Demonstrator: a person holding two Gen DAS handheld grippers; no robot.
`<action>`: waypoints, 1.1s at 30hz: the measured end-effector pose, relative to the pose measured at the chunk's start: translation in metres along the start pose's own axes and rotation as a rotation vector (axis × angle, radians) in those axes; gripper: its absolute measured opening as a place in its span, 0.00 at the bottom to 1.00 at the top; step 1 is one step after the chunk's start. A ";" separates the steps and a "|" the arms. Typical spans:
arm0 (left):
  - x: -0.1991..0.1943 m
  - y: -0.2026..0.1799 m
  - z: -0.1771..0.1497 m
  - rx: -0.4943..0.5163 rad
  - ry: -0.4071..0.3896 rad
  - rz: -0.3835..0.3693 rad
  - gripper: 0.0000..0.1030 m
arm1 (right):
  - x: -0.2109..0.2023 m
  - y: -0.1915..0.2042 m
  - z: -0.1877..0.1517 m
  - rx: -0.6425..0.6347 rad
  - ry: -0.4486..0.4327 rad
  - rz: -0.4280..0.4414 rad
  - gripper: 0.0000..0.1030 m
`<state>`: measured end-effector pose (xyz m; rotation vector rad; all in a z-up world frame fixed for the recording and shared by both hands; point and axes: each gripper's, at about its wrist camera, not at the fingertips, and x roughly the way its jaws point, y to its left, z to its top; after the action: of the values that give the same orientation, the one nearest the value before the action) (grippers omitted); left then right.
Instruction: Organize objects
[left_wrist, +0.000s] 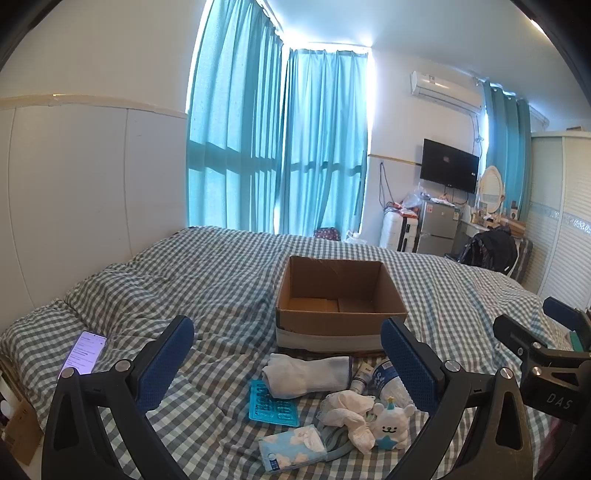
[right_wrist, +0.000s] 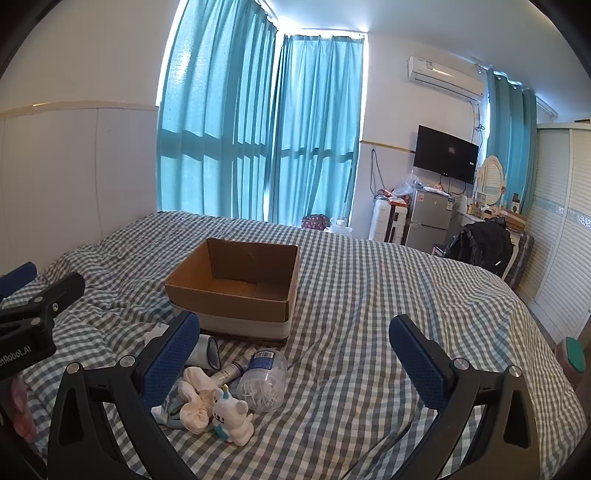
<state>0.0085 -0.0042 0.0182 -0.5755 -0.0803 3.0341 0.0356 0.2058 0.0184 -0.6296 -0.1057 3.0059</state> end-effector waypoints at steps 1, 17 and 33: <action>0.000 0.000 0.000 0.001 0.002 0.001 1.00 | 0.000 0.000 0.001 0.003 0.002 0.003 1.00; 0.002 0.003 -0.002 0.022 0.011 0.026 1.00 | -0.004 0.003 0.003 0.000 0.004 0.005 1.00; 0.015 -0.001 0.003 0.073 0.002 -0.005 1.00 | 0.004 0.011 0.014 -0.033 0.000 0.018 1.00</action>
<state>-0.0068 -0.0023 0.0154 -0.5722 0.0295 3.0171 0.0255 0.1947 0.0290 -0.6378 -0.1505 3.0272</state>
